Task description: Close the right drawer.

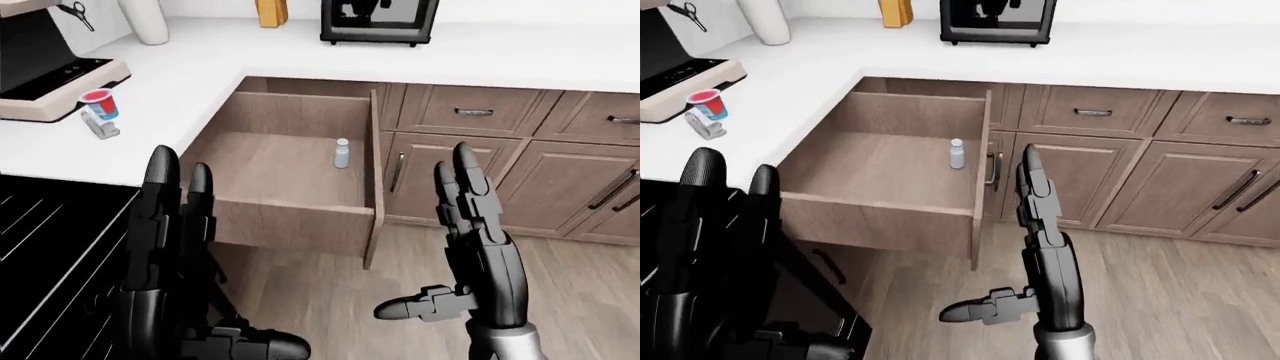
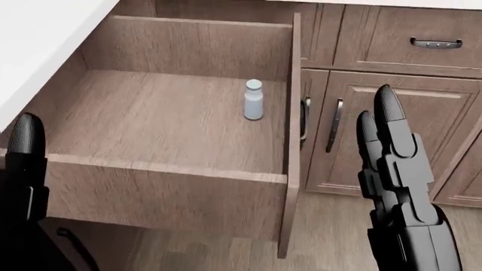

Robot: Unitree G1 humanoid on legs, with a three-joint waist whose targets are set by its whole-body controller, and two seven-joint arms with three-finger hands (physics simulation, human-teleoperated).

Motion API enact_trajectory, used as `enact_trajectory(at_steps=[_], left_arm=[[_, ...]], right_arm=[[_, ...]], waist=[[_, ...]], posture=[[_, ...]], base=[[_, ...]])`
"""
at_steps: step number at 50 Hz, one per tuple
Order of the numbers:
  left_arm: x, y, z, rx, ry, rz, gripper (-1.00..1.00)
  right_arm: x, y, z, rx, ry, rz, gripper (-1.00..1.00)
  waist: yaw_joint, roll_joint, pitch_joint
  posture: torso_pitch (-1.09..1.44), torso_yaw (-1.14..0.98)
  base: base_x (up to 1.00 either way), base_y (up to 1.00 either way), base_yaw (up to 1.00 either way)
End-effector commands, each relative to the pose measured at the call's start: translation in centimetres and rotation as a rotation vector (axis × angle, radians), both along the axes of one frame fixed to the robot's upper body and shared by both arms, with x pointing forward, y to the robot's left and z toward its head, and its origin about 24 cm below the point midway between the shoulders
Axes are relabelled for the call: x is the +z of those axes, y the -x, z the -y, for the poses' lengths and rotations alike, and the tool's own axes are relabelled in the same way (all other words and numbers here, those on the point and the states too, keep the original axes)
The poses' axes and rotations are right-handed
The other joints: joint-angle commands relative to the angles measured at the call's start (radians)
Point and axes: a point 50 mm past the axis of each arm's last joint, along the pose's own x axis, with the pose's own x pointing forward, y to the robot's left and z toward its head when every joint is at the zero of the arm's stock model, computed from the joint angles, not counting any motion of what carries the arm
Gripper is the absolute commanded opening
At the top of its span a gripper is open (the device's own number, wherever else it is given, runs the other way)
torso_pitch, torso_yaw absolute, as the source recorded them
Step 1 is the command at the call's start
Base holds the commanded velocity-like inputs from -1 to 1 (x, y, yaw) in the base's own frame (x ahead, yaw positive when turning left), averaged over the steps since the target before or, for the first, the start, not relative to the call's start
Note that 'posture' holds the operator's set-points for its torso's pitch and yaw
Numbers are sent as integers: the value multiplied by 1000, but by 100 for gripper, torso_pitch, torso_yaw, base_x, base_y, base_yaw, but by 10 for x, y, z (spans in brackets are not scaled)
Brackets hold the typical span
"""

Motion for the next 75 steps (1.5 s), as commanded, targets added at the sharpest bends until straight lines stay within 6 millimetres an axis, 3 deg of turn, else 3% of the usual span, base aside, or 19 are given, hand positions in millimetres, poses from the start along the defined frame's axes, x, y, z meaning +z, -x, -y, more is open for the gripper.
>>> enact_trajectory(at_steps=[1,6,8,9,10,12,14,17,18,19,22,23,24,27,31,50,66,71,75], left_arm=[[11,6,-1,5,1,72,100],[11,6,0,5,2,70,100],[11,6,-1,6,3,70,100],[11,5,-1,6,3,69,100],[11,5,-1,6,3,69,100],[11,5,0,5,3,68,100],[11,6,0,4,3,69,100],[10,5,0,4,2,68,100],[10,5,0,4,2,69,100],[10,5,0,3,2,69,100],[10,5,0,2,1,69,100],[10,5,0,1,1,68,100],[10,5,0,2,0,70,100],[10,5,0,2,1,70,100],[10,5,0,2,1,70,100],[10,5,0,2,5,64,100],[8,5,1,-3,-1,65,100],[8,5,2,-5,-2,65,100],[8,5,2,-5,-2,65,100]], right_arm=[[13,5,-2,15,-7,81,100],[12,4,-2,13,-6,80,100],[12,4,-2,15,-5,80,100],[12,4,-2,14,-5,79,100],[12,4,-2,14,-4,78,100],[12,4,-2,14,-5,78,100],[12,4,-3,14,-4,78,100],[12,4,-3,11,-5,80,100],[12,4,-2,12,-9,83,100],[13,4,-2,6,-8,87,100],[13,4,-1,-1,-11,88,100],[12,4,-1,-2,-11,86,100],[12,4,-1,-1,-11,86,100],[13,3,-1,-4,-16,84,100],[14,3,0,-8,-21,85,100],[31,0,18,-57,-67,67,100],[59,5,62,-192,-62,119,100],[52,-7,83,-256,-46,99,100],[36,-28,107,-321,-41,50,100]], waist=[[1,1,0],[-6,45,3],[-8,82,-5],[-8,113,-19],[0,89,-16],[9,95,4],[19,87,-8],[21,70,-6],[21,56,12],[24,53,-7],[31,-4,-16],[41,-8,-27],[37,10,-15],[31,18,-35],[26,28,-41],[21,26,-34],[29,16,-37],[26,15,-36],[21,14,-37]], posture=[[0,0],[0,0],[0,0],[0,0],[0,0],[0,0],[0,0],[0,0],[0,0],[0,0],[0,0],[0,0],[0,0],[0,0],[0,0],[0,0],[0,0],[0,0],[0,0]], base=[[21,0,0],[21,0,0],[21,0,0],[21,0,0],[21,0,0],[21,0,0],[21,0,0],[22,0,0],[0,0,0],[0,0,0],[0,0,0],[0,0,0],[0,0,0],[0,0,0],[0,0,0],[0,0,0],[0,0,0],[0,0,0],[0,0,0]])
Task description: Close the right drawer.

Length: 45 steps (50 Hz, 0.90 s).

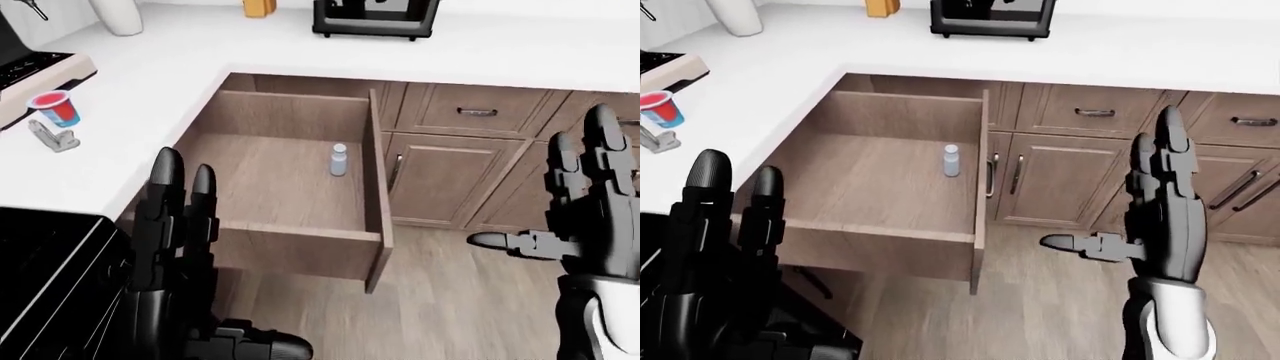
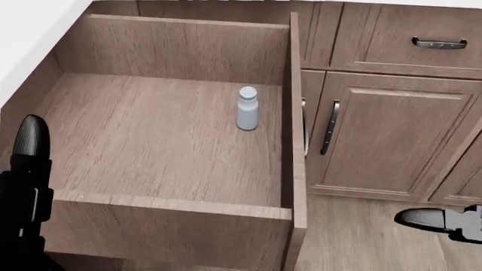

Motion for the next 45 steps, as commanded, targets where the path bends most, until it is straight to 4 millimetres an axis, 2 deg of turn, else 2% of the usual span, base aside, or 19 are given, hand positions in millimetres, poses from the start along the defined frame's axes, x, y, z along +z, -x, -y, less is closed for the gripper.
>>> enact_trajectory(at_steps=[1,6,11,17,19,34,45], left_arm=[[10,5,0,-1,2,67,100],[10,5,0,-1,2,64,100],[10,4,0,-1,3,63,100],[10,4,0,-1,4,61,100],[10,4,0,0,4,61,100],[10,4,0,0,2,63,100],[10,4,0,1,2,63,100]], right_arm=[[0,-8,9,-25,15,52,100],[-35,-42,26,-23,-7,-40,100],[-81,-77,36,-8,-32,-156,100],[-122,-103,43,-53,-50,-254,100],[-135,-109,40,-46,-61,-294,100],[-151,-133,-1,64,-4,-481,100],[-152,-141,-25,145,43,-507,100]], waist=[[0,-2,-8],[-7,-1,-11],[-15,4,-14],[-18,8,-19],[-21,9,-24],[-5,1,-36],[8,-3,-29]], posture=[[0,0],[0,0],[0,0],[0,0],[0,0],[0,0],[0,0]], base=[[0,0,0],[0,0,0],[0,0,0],[0,0,0],[0,0,0],[0,0,0],[0,0,0]])
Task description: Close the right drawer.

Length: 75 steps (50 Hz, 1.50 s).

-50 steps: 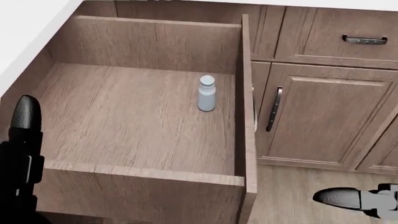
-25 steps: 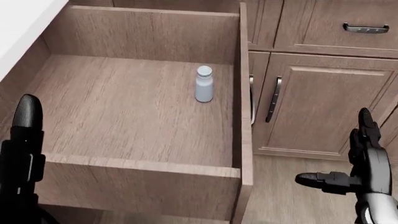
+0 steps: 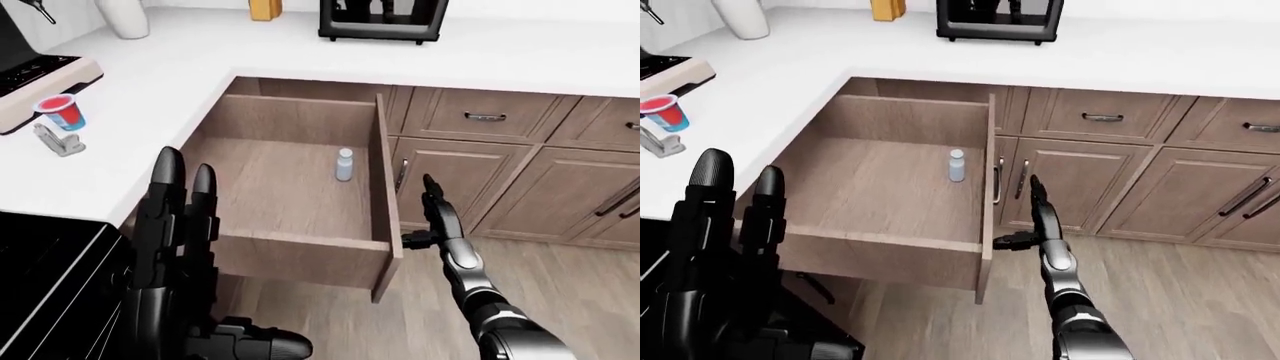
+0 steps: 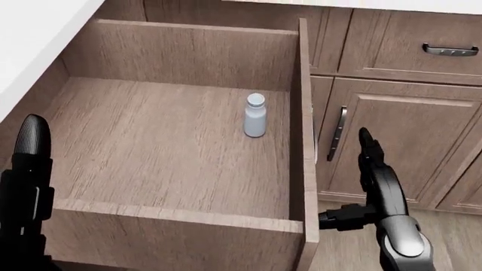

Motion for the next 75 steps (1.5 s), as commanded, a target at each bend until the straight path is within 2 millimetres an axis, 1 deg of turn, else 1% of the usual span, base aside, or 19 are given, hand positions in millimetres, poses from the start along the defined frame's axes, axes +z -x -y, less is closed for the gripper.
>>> enact_trajectory(at_steps=[1,6,23,58,75], left_arm=[[11,6,0,-2,2,70,100],[10,6,1,-2,-1,68,100],[11,6,0,-2,-2,66,100],[11,6,0,-1,-2,69,100],[11,6,0,-2,-2,69,100]], right_arm=[[20,-10,0,13,12,90,100],[19,-11,-9,42,30,95,100],[17,-13,-21,96,64,80,100],[40,-32,-44,175,99,111,100],[43,-36,-59,219,98,113,100]], waist=[[0,-2,-17],[1,-4,-14],[0,-7,-8],[-7,-5,-12],[-11,-5,-10]], posture=[[0,0],[0,0],[0,0],[0,0],[0,0]], base=[[0,0,0],[0,0,0],[0,0,0],[0,0,0],[0,0,0]])
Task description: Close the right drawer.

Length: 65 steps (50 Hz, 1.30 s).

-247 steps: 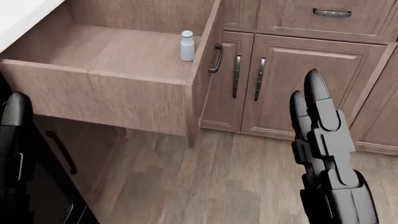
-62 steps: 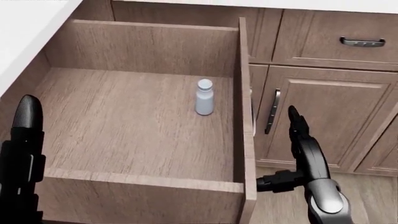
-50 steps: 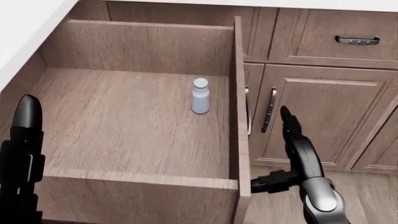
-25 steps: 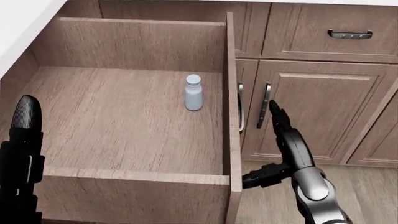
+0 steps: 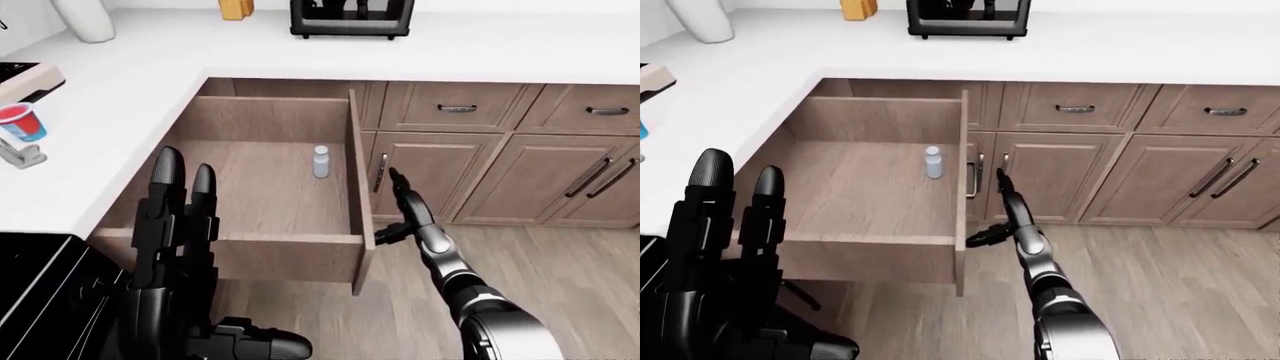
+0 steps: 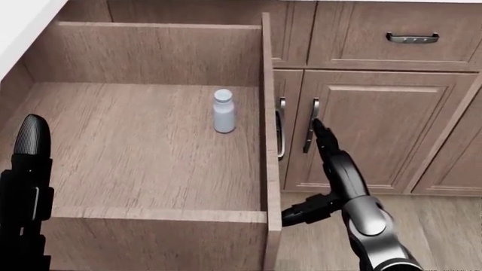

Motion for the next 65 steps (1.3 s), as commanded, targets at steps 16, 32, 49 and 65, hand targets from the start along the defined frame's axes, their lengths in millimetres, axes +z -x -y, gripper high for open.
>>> enact_trajectory(at_steps=[16,32,49,65], left_arm=[[10,6,0,-1,1,69,100],[12,6,-1,3,3,72,100],[12,6,-1,1,3,73,100],[11,6,-1,3,3,72,100]], right_arm=[[31,-16,-27,100,-14,132,100],[31,-17,-51,168,5,115,100],[44,-24,-67,221,23,127,100],[50,-25,-84,272,35,134,100]], waist=[[6,-1,-23],[5,2,-24],[9,4,-20],[8,6,-19]], posture=[[0,0],[0,0],[0,0],[0,0]], base=[[0,0,0],[0,0,0],[0,0,0],[0,0,0]])
